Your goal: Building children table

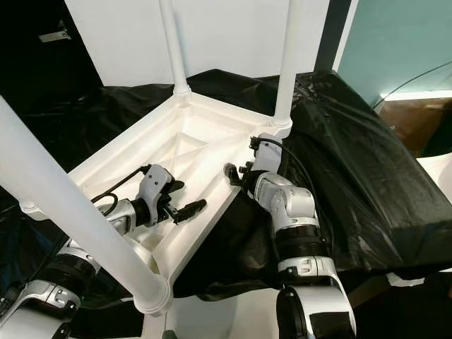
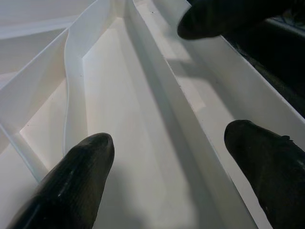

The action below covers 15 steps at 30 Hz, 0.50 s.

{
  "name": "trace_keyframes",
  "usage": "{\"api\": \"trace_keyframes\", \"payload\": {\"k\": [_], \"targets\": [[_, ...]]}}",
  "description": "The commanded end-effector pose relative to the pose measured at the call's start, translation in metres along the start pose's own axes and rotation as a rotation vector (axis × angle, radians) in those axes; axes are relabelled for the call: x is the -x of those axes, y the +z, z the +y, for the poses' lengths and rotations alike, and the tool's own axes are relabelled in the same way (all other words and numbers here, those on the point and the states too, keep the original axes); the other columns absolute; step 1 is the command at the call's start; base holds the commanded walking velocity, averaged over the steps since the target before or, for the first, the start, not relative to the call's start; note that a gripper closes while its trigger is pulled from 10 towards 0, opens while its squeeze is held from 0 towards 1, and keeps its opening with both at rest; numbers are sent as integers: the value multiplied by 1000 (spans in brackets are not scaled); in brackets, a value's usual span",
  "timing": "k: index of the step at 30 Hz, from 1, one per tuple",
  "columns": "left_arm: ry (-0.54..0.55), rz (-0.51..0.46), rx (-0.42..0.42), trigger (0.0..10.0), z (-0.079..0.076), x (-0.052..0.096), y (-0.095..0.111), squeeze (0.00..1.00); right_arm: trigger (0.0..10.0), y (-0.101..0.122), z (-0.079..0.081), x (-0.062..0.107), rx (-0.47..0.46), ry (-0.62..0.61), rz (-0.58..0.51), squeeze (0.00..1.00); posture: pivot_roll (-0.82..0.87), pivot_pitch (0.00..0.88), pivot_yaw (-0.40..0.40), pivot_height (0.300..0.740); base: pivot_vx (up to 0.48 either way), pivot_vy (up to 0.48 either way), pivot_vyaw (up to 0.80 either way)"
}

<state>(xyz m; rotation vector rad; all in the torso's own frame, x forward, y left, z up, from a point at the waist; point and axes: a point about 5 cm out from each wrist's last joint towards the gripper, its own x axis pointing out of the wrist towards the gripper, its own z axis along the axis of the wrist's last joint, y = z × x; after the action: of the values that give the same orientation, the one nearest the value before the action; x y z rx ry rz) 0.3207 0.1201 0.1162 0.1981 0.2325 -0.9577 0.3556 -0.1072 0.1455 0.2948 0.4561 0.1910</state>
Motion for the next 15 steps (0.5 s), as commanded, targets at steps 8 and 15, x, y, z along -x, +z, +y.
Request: {"api": "trace_keyframes", "payload": {"k": [8, 15], "targets": [[-36, 69, 39, 10000, -5, 6, -19, 0, 10000, 1, -1, -4, -56, 7, 71, 0, 25, 11, -8, 740, 0, 0, 0], [-44, 63, 40, 10000, -8, 2, -18, 0, 0, -9, -13, -12, -151, -23, 167, 0, 18, 10, -15, 740, 0, 0, 0]]}}
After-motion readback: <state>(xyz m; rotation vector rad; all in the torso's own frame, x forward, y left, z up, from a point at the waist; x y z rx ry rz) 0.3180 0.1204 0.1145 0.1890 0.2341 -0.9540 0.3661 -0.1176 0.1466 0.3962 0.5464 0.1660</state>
